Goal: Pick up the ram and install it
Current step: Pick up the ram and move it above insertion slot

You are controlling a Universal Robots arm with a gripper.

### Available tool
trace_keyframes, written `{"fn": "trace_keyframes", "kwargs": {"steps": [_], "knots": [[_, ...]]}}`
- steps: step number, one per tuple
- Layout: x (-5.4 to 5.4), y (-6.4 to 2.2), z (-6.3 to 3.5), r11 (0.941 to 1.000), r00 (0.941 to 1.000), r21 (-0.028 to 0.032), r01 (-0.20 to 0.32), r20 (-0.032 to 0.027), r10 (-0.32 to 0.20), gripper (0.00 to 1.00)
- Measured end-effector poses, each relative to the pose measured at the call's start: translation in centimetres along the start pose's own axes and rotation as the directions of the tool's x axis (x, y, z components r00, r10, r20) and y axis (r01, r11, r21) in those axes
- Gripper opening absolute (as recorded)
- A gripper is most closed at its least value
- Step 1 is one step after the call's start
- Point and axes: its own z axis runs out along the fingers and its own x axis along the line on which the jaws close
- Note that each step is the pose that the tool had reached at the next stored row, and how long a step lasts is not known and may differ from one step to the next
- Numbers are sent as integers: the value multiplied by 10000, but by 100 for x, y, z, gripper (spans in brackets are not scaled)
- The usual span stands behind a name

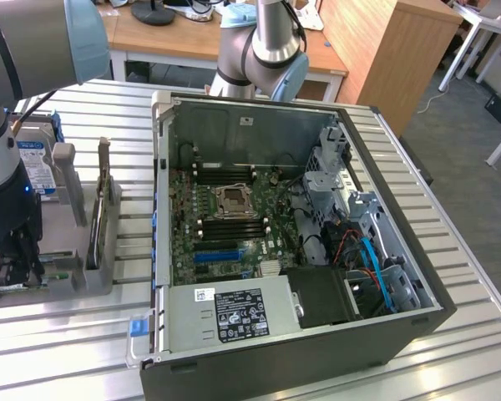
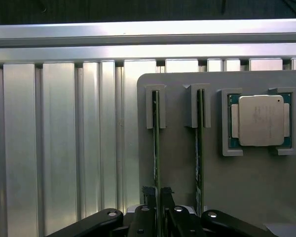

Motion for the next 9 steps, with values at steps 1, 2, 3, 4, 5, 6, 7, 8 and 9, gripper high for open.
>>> {"fn": "trace_keyframes", "kwargs": {"steps": [1, 2, 3, 4, 5, 6, 7, 8, 9], "knots": [[0, 0, 0, 10000, 10000, 0, 0, 0, 0, 18], [0, 0, 0, 10000, 10000, 0, 0, 1, 0, 18], [0, 0, 0, 10000, 10000, 0, 0, 1, 0, 18], [0, 0, 0, 10000, 10000, 0, 1, 1, -1, 18], [0, 0, 0, 10000, 10000, 0, 0, 1, 0, 18], [0, 0, 0, 10000, 10000, 0, 0, 1, 0, 18], [0, 0, 0, 10000, 10000, 0, 1, 1, -1, 17], [0, 0, 0, 10000, 10000, -1, 1, 1, -1, 12], [0, 0, 0, 10000, 10000, 0, 1, 0, -1, 12]]}}
